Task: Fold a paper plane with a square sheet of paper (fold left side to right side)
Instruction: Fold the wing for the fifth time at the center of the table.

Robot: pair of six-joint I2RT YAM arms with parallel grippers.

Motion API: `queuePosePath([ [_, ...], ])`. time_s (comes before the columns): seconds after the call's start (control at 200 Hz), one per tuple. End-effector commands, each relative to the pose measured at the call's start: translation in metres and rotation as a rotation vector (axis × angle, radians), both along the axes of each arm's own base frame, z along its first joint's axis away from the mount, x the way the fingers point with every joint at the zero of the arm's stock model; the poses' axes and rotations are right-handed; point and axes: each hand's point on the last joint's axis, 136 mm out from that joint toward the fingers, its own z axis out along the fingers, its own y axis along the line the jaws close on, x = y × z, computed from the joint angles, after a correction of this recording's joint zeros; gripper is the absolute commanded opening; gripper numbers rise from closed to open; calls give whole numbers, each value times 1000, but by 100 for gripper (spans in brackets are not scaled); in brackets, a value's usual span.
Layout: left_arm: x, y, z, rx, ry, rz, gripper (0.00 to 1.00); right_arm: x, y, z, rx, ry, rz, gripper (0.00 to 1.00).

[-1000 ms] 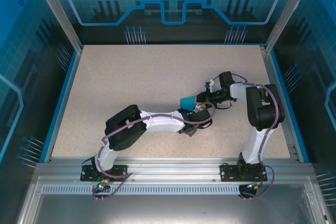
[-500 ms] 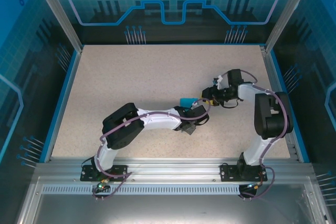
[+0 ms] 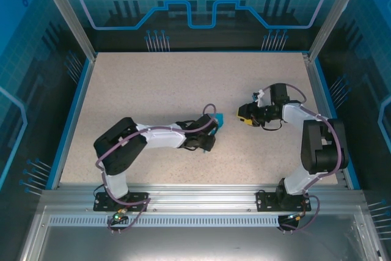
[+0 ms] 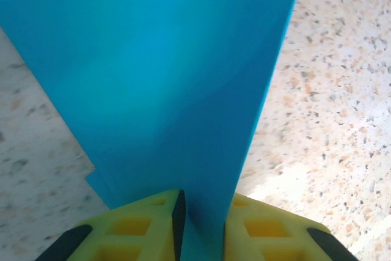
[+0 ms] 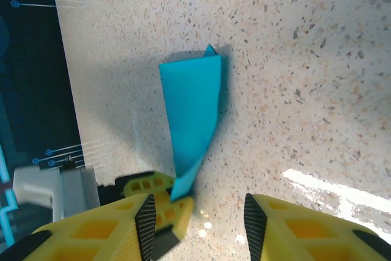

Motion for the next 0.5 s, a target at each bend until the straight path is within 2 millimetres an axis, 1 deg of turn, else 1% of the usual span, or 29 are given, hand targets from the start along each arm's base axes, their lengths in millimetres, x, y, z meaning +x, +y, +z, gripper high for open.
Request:
queuePosePath([
  [0.0,-4,5,4,-157,66,39,24,-10,-5,-4,0,-4,-1,45],
  [0.09,-2,11,11,-241,68,63,23,-15,-2,-7,7,-1,8,46],
  [0.17,1,14,15,-298,73,80,23,-19,6,-10,14,-2,33,46],
  [0.375,5,19,15,-390,104,112,21,-25,34,-13,42,-15,82,45],
  [0.495,8,27,14,-439,126,150,19,-25,52,-15,26,-23,106,43],
])
